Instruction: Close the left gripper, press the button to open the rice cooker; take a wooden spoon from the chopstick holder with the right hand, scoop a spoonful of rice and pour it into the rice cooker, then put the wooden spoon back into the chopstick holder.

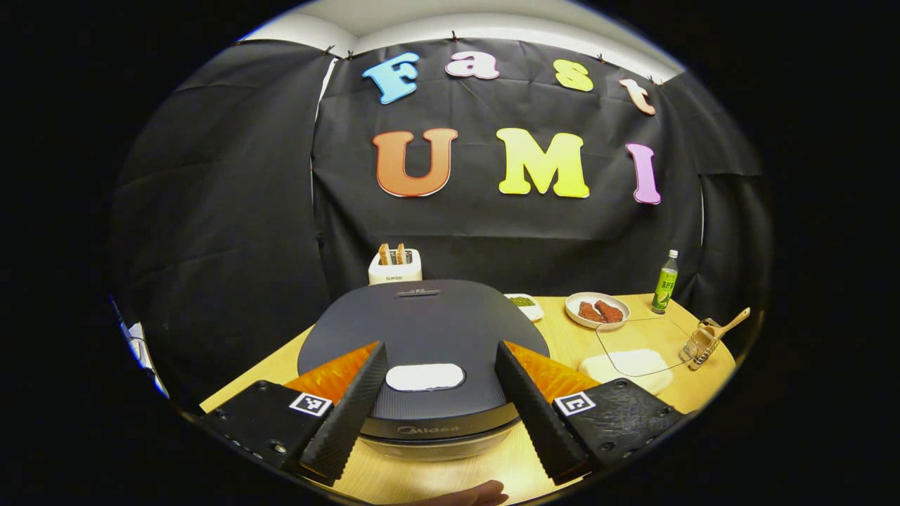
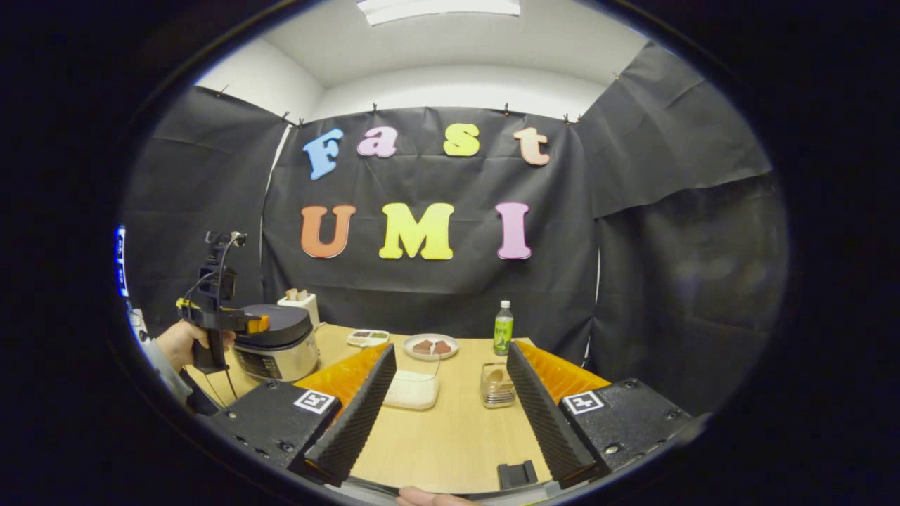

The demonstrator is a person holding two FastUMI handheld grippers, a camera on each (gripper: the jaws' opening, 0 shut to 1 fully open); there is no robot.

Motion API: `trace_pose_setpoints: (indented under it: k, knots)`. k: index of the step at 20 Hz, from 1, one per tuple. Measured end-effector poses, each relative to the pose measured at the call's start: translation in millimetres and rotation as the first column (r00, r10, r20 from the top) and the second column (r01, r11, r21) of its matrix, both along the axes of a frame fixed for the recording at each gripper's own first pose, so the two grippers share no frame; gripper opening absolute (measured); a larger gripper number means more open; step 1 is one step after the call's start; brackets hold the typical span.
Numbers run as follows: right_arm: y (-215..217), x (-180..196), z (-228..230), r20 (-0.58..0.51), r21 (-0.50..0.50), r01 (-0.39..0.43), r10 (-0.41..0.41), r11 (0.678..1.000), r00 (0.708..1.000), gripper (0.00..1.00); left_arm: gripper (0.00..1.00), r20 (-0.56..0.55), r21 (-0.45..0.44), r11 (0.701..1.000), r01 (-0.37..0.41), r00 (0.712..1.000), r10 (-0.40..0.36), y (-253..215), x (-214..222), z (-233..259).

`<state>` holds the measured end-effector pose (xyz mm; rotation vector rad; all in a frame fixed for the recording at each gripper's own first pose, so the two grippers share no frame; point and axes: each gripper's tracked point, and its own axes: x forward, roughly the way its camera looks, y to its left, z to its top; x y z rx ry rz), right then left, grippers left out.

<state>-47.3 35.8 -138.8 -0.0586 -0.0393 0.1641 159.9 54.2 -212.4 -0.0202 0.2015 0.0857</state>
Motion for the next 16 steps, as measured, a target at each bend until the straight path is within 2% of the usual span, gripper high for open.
trace_pose_setpoints:
  k: [6, 8, 9, 10, 11, 12, 13, 14, 16]
  knots:
    - [7, 0, -4, -0.014, -0.013, -0.010, 0.010, 1.000, 1.000, 1.00, 1.00, 0.098, 0.007, 1.000, -0.027, 0.995, 0.026, -1, -1, 1]
    - [8, 0, -3, -0.013, -0.020, -0.011, 0.010, 1.000, 1.000, 1.00, 1.00, 0.088, 0.003, 1.000, -0.029, 0.996, 0.029, -2, -2, -6]
    - [9, -1, -3, -0.012, -0.021, -0.009, 0.009, 1.000, 1.000, 1.00, 0.93, 0.104, 0.016, 1.000, -0.027, 0.994, 0.025, -2, -2, -8]
    - [9, -1, -2, -0.009, -0.024, -0.010, 0.009, 1.000, 1.000, 1.00, 1.00, 0.115, 0.011, 1.000, -0.025, 0.993, 0.023, -2, -2, -9]
    - [9, -2, -1, -0.006, -0.027, -0.007, 0.007, 1.000, 1.000, 1.00, 0.93, 0.133, 0.004, 1.000, -0.027, 0.991, 0.026, -3, -4, -4]
    - [9, -3, 1, -0.002, -0.030, -0.006, 0.006, 1.000, 1.000, 1.00, 1.00, 0.146, 0.024, 0.999, -0.025, 0.989, 0.022, -3, -5, -2]
    - [9, -3, 1, -0.001, -0.034, -0.003, 0.003, 0.999, 1.000, 1.00, 0.93, 0.149, 0.028, 0.999, -0.027, 0.989, 0.022, -2, -2, -5]
    - [10, -3, 2, -0.001, -0.040, -0.002, 0.002, 0.999, 1.000, 1.00, 1.00, 0.143, 0.032, 0.999, -0.024, 0.990, 0.019, -2, -2, -2]
    - [11, -4, 7, 0.008, -0.047, -0.001, 0.001, 0.999, 1.000, 1.00, 0.99, 0.109, 0.018, 1.000, -0.010, 0.994, 0.008, -3, -3, 0]
